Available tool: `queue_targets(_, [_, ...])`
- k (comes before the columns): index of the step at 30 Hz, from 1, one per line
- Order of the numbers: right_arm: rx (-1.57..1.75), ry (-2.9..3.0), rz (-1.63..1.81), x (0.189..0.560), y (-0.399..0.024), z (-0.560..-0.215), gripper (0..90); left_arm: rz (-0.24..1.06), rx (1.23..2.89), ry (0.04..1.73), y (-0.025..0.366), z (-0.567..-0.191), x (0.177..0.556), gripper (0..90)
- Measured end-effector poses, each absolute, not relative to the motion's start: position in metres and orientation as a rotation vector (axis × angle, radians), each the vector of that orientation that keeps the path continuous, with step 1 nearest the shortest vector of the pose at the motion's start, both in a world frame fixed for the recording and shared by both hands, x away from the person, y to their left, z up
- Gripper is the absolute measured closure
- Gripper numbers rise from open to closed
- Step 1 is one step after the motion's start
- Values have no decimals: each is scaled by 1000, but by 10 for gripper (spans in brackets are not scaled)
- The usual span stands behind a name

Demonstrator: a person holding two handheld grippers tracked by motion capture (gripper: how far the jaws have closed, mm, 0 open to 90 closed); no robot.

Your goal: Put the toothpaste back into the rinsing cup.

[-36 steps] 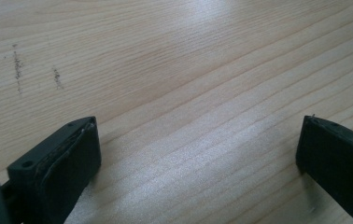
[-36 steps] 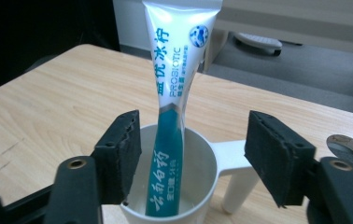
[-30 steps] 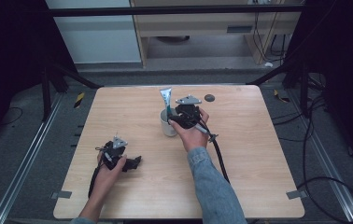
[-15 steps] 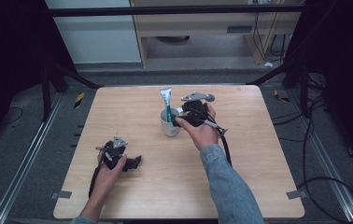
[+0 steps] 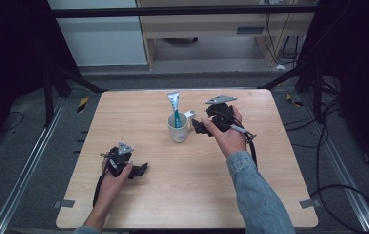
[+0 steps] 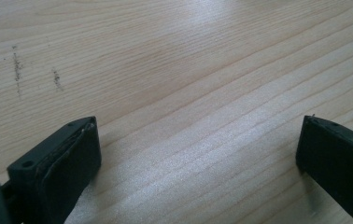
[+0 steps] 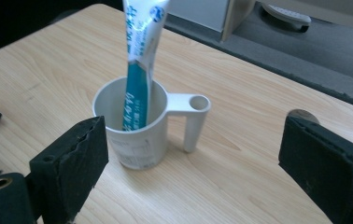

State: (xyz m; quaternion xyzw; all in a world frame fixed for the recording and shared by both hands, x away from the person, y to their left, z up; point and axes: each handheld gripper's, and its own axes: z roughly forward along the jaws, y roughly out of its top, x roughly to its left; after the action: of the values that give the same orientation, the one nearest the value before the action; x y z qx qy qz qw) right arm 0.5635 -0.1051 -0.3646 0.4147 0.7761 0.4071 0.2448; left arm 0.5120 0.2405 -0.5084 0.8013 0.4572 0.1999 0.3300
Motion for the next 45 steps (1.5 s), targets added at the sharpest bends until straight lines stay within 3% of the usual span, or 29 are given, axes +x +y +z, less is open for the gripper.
queue_targets(23, [1225, 2150, 958, 553, -162, -389, 90, 522, 2097, 1194, 240, -508, 512, 0])
queue_targets(27, [1267, 2141, 897, 553, -176, -404, 127, 522, 2097, 1194, 240, -508, 512, 0])
queue_targets(45, [1435, 2174, 820, 568, -192, -475, 112, 523, 2097, 1195, 240, -508, 512, 0])
